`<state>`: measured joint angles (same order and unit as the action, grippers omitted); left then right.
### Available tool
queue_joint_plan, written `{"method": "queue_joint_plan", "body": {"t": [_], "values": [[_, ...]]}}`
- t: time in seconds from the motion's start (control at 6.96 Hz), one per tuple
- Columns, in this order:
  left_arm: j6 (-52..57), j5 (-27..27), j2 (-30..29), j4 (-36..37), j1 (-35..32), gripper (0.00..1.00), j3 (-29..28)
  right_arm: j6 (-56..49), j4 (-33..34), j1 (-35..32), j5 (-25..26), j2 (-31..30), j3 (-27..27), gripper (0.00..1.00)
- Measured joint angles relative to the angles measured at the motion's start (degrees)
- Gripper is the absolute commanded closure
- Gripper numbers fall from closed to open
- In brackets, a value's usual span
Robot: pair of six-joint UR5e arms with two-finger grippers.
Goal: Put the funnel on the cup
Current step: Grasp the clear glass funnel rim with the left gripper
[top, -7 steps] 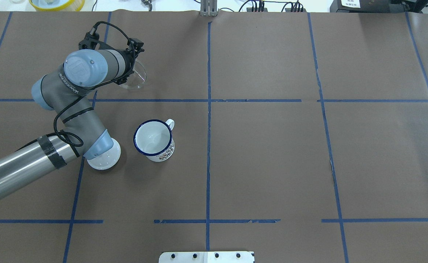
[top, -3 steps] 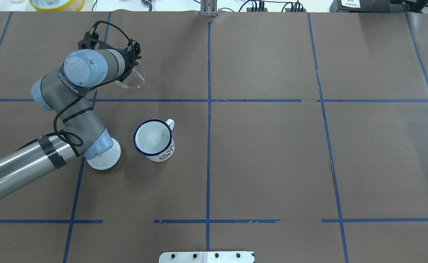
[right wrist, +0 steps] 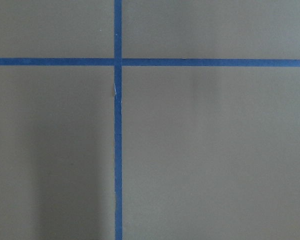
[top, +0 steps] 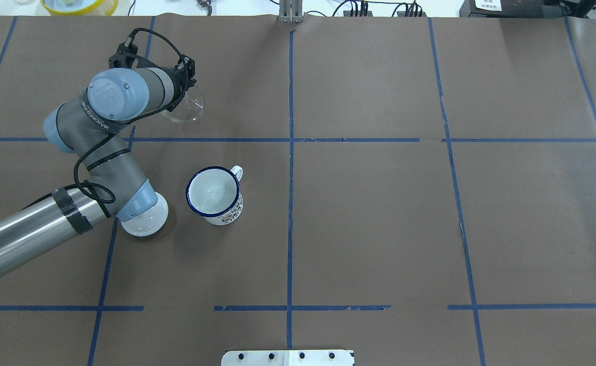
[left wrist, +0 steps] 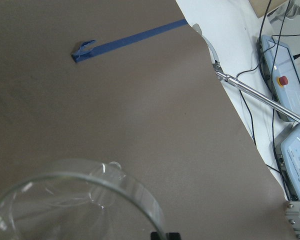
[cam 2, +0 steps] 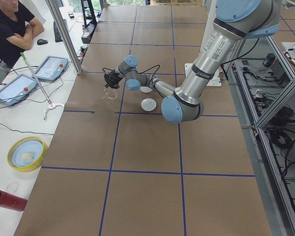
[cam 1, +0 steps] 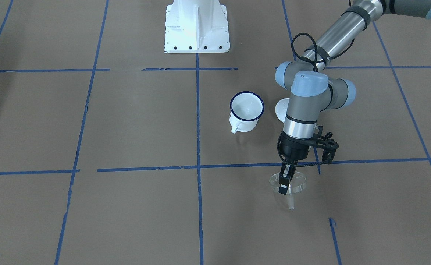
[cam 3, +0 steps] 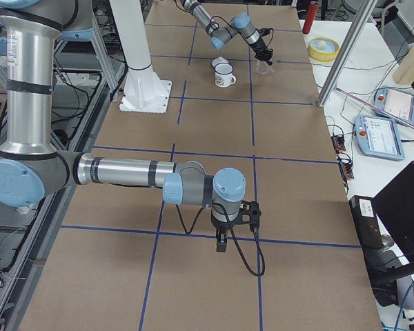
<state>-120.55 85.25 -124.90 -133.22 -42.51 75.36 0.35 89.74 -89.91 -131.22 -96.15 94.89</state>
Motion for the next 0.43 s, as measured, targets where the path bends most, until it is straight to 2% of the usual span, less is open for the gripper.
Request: {"method": "queue_joint_plan", "body": {"t": [0.43], "values": [[0.02, 0.39, 0.01, -1.44, -1.60, 1.00, 2.81, 0.00, 0.00, 0.00, 0.00, 0.00, 0.00, 0.00]]}}
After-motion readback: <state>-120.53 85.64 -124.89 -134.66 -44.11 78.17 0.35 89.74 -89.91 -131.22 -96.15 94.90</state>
